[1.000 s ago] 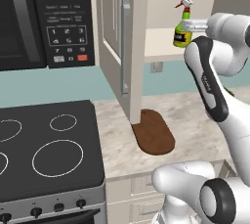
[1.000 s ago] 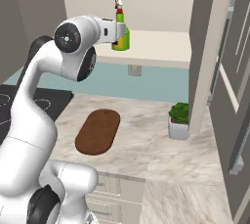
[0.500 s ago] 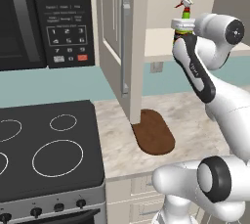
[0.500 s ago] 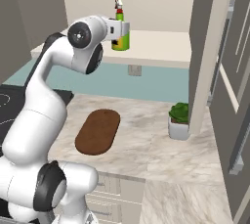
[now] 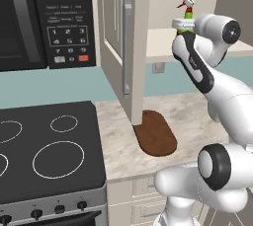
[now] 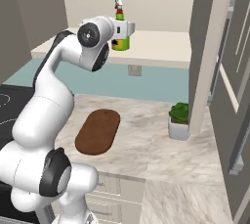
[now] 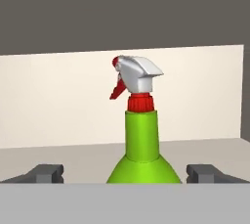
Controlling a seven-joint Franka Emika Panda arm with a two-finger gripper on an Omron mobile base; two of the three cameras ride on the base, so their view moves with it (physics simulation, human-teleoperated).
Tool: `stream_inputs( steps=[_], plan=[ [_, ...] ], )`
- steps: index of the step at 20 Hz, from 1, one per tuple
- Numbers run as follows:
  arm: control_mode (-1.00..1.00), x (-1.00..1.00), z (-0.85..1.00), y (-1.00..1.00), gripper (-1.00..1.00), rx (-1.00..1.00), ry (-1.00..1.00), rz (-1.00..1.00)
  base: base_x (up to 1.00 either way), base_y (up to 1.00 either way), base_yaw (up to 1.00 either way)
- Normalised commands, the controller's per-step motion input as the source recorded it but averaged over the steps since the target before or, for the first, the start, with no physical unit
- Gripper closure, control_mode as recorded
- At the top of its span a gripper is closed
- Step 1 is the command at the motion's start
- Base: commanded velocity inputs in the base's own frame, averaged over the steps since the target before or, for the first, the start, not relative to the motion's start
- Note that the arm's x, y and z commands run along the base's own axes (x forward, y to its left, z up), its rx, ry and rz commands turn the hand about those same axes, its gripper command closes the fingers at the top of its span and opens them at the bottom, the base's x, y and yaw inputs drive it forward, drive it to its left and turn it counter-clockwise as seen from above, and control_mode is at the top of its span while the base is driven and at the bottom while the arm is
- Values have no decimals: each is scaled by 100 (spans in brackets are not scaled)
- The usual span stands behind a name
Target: Grab the spray bottle from the cabinet, then place it next to the cutting board for sanitizing. Then grab the dish brush from the countertop next to the sink and place it next to the cutting board.
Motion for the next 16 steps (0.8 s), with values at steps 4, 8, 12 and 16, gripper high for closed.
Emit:
stream_inputs(
  steps=[4,8,12,16],
  plan=[
    [-100,0,0,-36,-100,3,0,0,0,0,0],
    [-100,22,0,-3,-100,0,0,0,0,0,0],
    [-100,22,0,0,-100,0,0,0,0,0,0],
    [-100,11,0,0,-100,0,0,0,0,0,0]
  ],
)
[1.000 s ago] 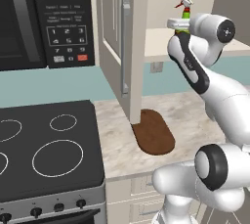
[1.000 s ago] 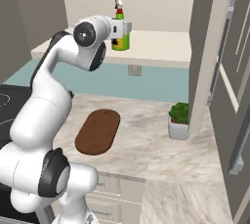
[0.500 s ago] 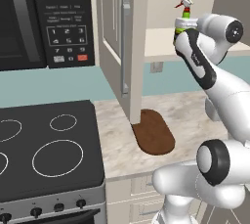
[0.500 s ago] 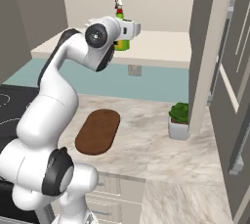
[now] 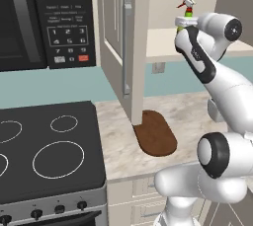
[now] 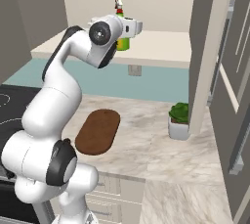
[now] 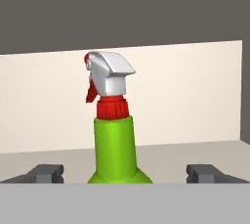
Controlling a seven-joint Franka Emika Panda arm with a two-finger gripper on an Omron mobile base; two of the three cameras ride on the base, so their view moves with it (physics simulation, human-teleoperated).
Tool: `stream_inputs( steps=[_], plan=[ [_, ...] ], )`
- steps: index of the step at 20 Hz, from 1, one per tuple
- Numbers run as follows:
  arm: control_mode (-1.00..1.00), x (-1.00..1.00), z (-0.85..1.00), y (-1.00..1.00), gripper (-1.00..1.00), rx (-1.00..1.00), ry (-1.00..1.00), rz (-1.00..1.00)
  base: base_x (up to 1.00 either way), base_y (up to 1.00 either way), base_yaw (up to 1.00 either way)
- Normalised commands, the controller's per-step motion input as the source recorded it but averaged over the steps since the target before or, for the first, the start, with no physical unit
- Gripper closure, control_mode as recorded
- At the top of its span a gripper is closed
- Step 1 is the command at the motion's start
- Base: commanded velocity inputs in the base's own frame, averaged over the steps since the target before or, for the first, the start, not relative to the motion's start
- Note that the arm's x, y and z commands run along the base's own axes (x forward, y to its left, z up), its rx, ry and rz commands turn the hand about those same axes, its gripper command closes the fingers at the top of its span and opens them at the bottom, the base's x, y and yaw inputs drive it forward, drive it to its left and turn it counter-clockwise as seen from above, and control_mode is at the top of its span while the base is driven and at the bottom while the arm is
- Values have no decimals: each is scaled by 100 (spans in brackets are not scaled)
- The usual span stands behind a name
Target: Grab the spray bottle from the cabinet, then place it next to the cutting board for sanitizing. Then grab the dish brush from the countertop next to the sink and place it next to the cutting board.
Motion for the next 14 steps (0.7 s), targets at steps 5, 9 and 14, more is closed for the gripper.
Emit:
stream_inputs(
  steps=[5,9,14],
  plan=[
    [-100,19,0,1,-100,-1,0,0,0,0,0],
    [-100,30,0,3,-100,-1,0,0,0,0,0],
    [-100,28,0,3,100,-1,0,0,0,0,0]
  ],
)
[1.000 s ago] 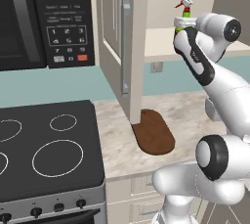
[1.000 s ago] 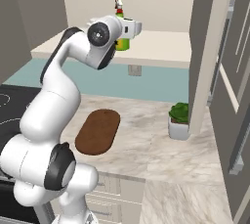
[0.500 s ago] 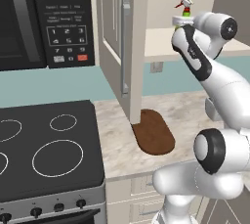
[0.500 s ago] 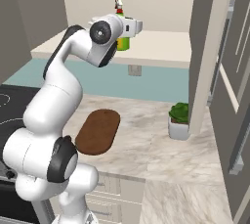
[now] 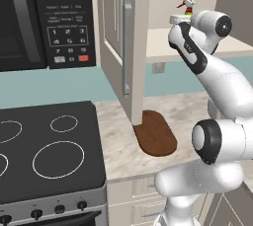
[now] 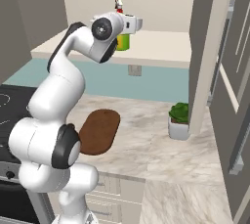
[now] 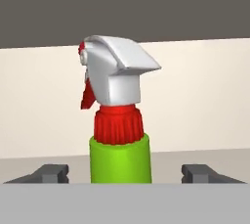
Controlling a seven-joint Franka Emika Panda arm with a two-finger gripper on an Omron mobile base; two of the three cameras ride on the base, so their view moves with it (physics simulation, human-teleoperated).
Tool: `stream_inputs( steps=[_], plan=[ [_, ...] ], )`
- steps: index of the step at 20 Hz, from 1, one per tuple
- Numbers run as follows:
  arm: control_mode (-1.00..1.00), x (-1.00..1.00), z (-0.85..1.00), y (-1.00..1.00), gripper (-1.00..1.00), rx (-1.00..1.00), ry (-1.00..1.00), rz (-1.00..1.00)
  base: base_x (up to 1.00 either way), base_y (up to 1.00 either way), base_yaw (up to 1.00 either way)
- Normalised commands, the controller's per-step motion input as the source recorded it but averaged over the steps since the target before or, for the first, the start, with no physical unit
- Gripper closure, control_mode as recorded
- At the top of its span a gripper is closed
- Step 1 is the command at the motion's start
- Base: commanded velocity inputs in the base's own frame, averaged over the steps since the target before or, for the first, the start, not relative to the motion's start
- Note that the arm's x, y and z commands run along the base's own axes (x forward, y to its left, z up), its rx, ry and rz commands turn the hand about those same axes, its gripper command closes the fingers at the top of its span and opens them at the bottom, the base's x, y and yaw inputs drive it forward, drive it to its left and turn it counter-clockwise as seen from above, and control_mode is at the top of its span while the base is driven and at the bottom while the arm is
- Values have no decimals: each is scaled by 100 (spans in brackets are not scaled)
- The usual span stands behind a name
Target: Grab the spray bottle from the cabinet, then place it next to the cutting board for sanitizing. Then grab the dish brush from the countertop next to the sink and place it next to the cutting board.
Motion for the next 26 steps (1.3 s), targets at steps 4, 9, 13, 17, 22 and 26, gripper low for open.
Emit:
stream_inputs(
  steps=[4,9,13,17,22,26],
  plan=[
    [-100,26,0,5,100,-1,1,0,0,0,0],
    [-100,11,0,4,100,0,2,0,0,0,0],
    [-100,-14,0,0,100,0,0,-5,0,0,0],
    [-100,-58,-4,0,100,0,0,-4,0,0,0],
    [-100,-88,-3,0,100,0,-1,-1,0,0,0],
    [-100,-100,0,0,100,0,-7,0,0,0,0]
  ],
)
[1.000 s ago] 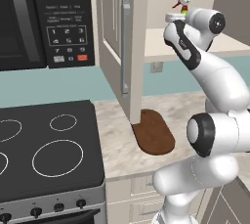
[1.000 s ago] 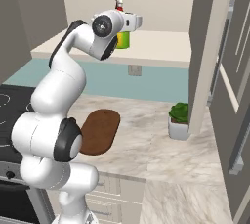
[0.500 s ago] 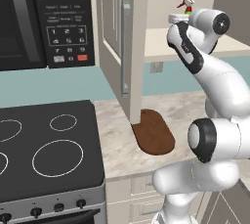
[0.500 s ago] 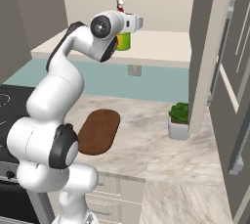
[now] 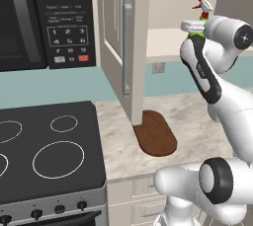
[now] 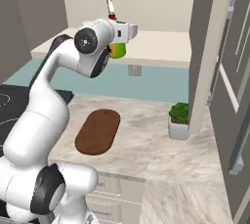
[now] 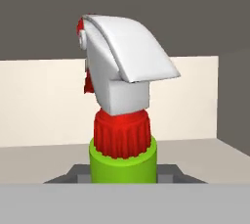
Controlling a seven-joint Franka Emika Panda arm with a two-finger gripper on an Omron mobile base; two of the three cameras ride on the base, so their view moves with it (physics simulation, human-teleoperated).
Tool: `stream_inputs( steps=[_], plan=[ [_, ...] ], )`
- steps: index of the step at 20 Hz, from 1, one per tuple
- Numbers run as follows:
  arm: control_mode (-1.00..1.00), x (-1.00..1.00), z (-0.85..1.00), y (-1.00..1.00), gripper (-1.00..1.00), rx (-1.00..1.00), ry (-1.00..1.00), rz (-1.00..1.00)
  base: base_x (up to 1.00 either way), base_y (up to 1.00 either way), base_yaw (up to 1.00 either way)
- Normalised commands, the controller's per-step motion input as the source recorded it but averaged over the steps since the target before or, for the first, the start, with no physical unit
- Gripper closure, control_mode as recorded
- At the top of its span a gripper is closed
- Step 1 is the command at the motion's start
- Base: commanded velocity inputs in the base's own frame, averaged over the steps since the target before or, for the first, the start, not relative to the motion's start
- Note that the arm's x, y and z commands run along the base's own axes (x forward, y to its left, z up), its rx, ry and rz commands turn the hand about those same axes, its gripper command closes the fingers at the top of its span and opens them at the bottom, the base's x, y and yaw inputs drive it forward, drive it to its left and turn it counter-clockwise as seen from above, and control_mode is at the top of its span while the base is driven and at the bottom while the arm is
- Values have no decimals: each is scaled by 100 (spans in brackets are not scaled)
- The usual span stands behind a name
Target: Grab the spray bottle from the cabinet, then place it next to the cutting board for sanitizing. Then grab the dish brush from the countertop next to the sink and place it next to the cutting board.
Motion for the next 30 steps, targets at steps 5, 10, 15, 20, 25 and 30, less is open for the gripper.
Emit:
stream_inputs(
  steps=[5,10,15,20,25,30],
  plan=[
    [-100,-100,0,0,100,0,-14,0,0,0,0],
    [-100,-100,0,-2,100,-2,9,-1,0,0,0],
    [-100,-100,-58,-13,100,-12,33,0,0,0,0],
    [-100,-90,-100,0,100,-21,34,13,0,0,0],
    [-100,0,-100,0,100,-4,20,33,0,0,0],
    [-100,78,-100,0,100,1,13,29,0,0,0]
  ],
)
